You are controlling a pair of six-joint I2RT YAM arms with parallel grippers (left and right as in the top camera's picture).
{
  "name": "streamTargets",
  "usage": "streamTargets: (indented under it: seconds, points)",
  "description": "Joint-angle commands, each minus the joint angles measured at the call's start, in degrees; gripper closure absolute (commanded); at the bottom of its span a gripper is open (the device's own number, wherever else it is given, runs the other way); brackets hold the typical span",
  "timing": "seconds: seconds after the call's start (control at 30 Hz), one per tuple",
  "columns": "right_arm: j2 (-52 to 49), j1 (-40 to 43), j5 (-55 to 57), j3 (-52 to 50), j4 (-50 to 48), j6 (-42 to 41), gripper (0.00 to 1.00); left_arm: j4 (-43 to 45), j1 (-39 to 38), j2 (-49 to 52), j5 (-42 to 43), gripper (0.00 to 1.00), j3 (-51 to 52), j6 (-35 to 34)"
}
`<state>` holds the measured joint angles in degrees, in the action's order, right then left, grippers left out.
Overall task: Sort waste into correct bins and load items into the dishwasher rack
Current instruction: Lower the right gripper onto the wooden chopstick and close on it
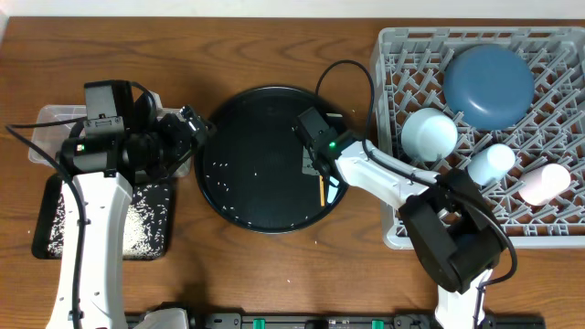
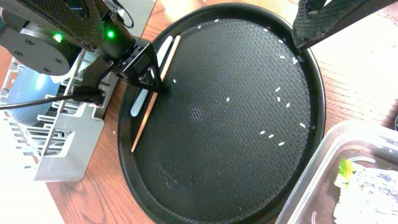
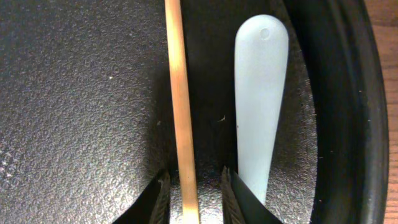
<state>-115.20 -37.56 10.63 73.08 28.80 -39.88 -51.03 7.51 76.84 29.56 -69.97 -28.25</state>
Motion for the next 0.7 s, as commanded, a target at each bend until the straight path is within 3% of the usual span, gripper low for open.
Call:
streamTargets:
  seconds: [0.0, 0.1, 0.67]
  points:
    - [0.7, 0.0, 0.1, -2.2, 0.1, 0.3, 0.85, -0.2, 0.2, 0.3, -0.5, 0.02, -0.4, 0.6]
    - [0.7, 0.0, 0.1, -2.4, 0.3, 0.3, 0.94, -0.2, 0.2, 0.3, -0.5, 0.02, -0.4, 0.6]
    - [1.6, 0.8, 0.2, -1.0, -1.4, 4.9, 0.99, -0.2, 0.2, 0.3, -0.5, 0.02, -0.4, 0.6]
